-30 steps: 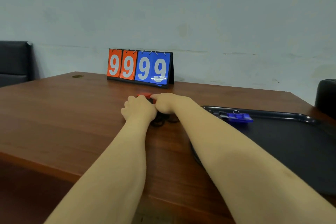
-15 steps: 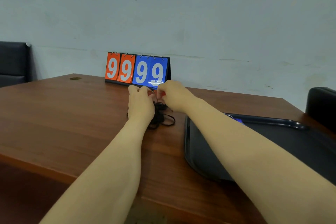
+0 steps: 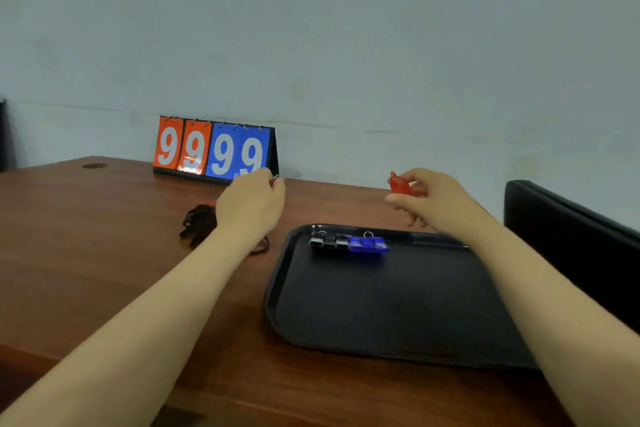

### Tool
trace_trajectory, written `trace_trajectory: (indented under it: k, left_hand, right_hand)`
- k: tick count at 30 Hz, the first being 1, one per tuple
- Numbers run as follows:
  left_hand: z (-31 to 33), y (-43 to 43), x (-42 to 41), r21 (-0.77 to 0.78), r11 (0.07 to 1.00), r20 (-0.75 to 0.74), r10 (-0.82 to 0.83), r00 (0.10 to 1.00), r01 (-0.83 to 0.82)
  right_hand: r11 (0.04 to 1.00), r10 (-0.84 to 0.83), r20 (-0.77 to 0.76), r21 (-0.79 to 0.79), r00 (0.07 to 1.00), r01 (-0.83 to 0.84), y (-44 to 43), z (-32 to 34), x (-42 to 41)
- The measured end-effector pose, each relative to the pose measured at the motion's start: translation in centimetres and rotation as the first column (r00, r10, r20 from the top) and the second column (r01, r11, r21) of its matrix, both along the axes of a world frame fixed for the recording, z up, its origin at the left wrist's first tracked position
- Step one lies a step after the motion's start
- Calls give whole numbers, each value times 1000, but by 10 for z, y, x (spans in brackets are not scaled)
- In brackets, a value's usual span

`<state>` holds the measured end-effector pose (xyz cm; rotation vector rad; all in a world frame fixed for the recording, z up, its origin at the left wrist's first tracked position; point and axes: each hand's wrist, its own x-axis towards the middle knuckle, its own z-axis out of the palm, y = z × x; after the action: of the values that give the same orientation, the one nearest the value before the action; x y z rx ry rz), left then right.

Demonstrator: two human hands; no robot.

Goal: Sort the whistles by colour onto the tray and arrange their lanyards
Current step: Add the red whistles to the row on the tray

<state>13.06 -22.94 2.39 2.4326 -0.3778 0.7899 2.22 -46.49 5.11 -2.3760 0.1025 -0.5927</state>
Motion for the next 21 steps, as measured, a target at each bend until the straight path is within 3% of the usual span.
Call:
trace_trajectory:
  k: [3,8,12,18,21]
  left_hand:
    - [17,-42,-14,77,991,39,-110,993,107]
    - [10,-82,-21,115,980,112,-173,978,161]
    - [2,-72,-7,115,986,147,-137,980,121]
    - [-12,-69,7,90,984,76,-163,984,156]
    - [-13,-73,9,98,979,70,-184,980,176]
  right_hand:
    - [979,-51,60,198,997,38,-11,-8,-2]
    - [980,-79,162,195,984,47,-18,-18,2]
    - [950,-90,90,306,992,59,-26,-30,7]
    - [904,-133,69,418,989,92,-35,-37,16]
    - [931,-142,25,342,989,125,-30,-33,13]
